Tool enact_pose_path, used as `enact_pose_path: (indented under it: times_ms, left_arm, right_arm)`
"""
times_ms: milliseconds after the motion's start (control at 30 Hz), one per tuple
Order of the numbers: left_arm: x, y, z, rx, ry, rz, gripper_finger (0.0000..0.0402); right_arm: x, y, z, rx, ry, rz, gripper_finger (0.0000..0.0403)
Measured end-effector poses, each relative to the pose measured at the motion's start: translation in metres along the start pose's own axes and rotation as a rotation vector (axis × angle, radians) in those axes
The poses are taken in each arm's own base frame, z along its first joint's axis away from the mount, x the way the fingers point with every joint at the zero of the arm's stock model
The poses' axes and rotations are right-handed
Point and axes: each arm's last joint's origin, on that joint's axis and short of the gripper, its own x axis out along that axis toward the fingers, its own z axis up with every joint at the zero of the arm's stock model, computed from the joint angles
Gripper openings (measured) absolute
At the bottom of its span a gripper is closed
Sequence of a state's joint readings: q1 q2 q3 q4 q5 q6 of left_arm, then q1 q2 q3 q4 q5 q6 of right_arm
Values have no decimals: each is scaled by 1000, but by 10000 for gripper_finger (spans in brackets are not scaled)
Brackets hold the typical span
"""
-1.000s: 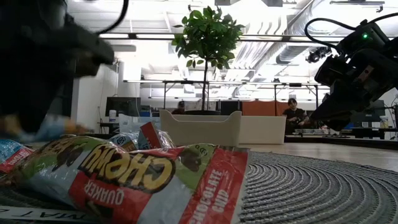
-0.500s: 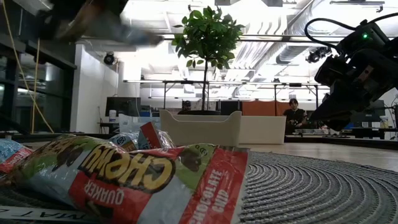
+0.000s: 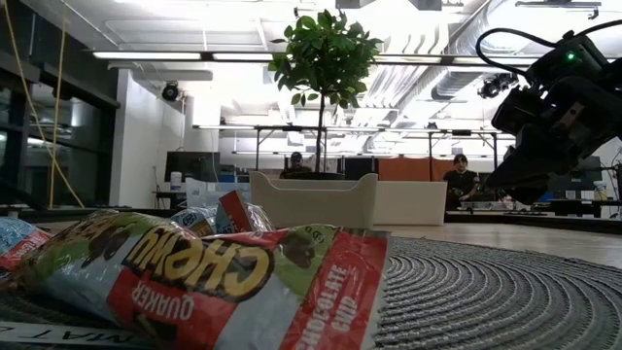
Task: Pick and place Granola Bars by type
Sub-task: Put the orange granola bar into the gray bin
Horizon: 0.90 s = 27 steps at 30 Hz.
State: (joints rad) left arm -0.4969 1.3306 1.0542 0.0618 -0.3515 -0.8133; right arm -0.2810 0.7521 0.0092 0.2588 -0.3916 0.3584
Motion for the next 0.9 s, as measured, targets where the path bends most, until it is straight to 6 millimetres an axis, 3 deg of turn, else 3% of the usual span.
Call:
enact_pose_path:
  times_ms: [233,533,900]
  left_arm:
    - [-12,-16,32,131,-81,-51,64]
    - [-25,-27,103,369,-126,-16,64]
    - [-69,-29,183,617,-169,111,64]
  right_arm:
    - [0,0,0,0,0,0,0]
    - [0,0,0,0,0,0,0]
    - [0,0,0,0,0,0,0]
